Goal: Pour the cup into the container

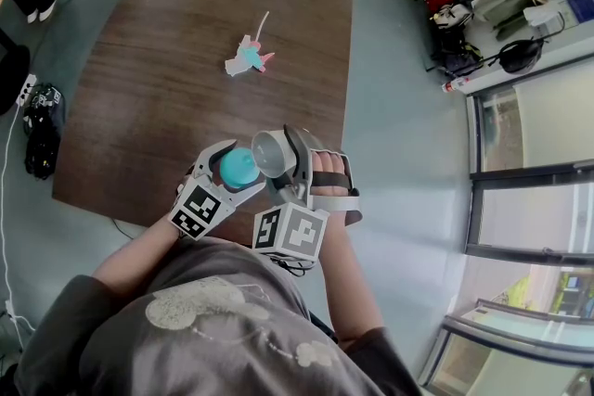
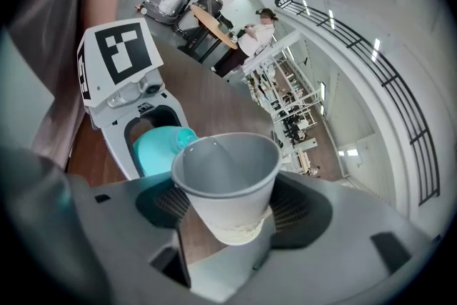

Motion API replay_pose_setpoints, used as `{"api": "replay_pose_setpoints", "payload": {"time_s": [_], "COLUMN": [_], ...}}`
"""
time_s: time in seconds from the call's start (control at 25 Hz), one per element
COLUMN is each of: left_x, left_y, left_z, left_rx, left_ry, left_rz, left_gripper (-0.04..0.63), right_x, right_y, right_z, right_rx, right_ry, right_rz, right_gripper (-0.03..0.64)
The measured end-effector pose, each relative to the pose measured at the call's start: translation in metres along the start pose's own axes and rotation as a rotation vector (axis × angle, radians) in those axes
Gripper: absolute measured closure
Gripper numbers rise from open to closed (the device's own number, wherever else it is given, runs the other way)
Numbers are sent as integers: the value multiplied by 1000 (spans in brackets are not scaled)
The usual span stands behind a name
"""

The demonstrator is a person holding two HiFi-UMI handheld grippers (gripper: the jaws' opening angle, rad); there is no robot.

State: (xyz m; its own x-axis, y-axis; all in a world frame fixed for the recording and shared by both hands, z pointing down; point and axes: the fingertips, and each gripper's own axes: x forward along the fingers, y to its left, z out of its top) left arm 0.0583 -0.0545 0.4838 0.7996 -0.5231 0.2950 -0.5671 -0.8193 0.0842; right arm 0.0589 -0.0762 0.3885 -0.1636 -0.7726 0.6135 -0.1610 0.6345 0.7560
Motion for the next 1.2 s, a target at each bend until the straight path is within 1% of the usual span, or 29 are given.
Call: {"api": "replay_pose_setpoints", "payload": {"time_s": [0.24, 0.32, 0.44, 0.68, 0.88, 1.04, 1.2], "left_x": [-1, -2, -3, -6, -10, -13, -19], "left_y": [4, 6, 6, 10, 15, 19, 25], "left_z": [-5, -6, -5, -2, -2, 0, 1], "left_rx": [-18, -23, -18, -12, -7, -5, -1], "left_ry": [-20, -29, -36, -51, -51, -53, -49], "left_rz": [2, 6, 6, 15, 27, 38, 61], "left_gripper": [183, 183, 183, 183, 183, 183, 183], "right_x": [2, 4, 7, 3, 3, 9, 21], "right_y": [7, 8, 8, -3, -17, -17, -1], "right_z": [4, 6, 9, 13, 3, -18, -39], "right_rx": [19, 56, 142, 385, 679, 882, 997], "right_ry": [-21, -44, -96, -194, -336, -401, -414], "right_rz": [11, 18, 30, 45, 59, 52, 33], "right_gripper": [308, 308, 308, 308, 308, 308, 308]}}
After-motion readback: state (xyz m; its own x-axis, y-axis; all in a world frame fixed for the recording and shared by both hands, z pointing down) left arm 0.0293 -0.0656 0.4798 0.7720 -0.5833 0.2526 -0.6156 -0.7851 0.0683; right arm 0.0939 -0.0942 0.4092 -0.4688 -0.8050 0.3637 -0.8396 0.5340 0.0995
